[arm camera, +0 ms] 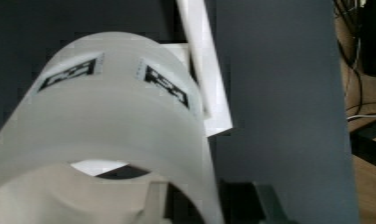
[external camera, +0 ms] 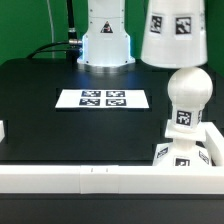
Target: Assemble lamp
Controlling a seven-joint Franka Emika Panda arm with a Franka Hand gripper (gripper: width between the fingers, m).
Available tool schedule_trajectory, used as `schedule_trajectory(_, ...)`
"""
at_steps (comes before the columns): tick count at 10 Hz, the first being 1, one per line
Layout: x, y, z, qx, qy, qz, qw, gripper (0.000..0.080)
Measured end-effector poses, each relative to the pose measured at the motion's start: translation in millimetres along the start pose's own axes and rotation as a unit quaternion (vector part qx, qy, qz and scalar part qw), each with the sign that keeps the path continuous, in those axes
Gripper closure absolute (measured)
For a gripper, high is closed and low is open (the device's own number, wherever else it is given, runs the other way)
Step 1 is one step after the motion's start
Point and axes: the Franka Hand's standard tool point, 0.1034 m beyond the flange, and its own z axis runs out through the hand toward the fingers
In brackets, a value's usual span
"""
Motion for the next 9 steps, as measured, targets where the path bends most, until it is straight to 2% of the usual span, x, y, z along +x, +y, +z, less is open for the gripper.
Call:
schedule_trajectory(2, 0.9, -13.7, 17.8, -0.003, -0.008, -0.003, 1.0, 0.0752)
schedule_trajectory(3, 1.0, -15.3, 28.8, -0.005, -0.013, -0.004, 1.0, 0.0752)
schedule_trajectory(7, 0.7, -3.8, 74.4, -0.013, -0.031, -0.002, 0.999, 0.0752)
schedule_trajectory(9, -1.1, 1.4, 87.5, -0.016, -0.04, 0.001, 0.999, 0.0752)
